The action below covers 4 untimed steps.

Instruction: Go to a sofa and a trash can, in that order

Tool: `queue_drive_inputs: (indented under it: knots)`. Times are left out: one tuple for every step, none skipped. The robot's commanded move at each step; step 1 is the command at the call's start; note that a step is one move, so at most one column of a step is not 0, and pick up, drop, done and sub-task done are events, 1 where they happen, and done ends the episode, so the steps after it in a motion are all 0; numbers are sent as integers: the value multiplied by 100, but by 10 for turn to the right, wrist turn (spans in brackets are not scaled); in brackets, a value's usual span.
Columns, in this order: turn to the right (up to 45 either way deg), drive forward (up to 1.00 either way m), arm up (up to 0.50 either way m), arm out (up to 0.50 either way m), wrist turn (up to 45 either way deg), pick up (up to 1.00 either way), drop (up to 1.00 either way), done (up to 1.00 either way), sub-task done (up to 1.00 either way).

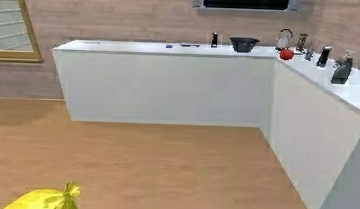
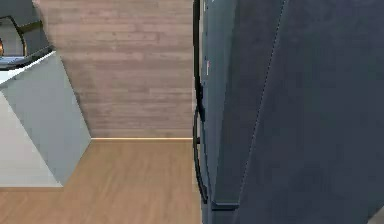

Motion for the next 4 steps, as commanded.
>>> queue_drive_inputs:
  knots:
    - [150, 0, 0, 0, 0, 0, 0, 0, 0]
    - [0, 50, 0, 0, 0, 0, 0, 0, 0]
    - [-90, 0, 0, 0, 0, 0, 0, 0, 0]
    - [0, 55, 0, 0, 0, 0, 0, 0, 0]
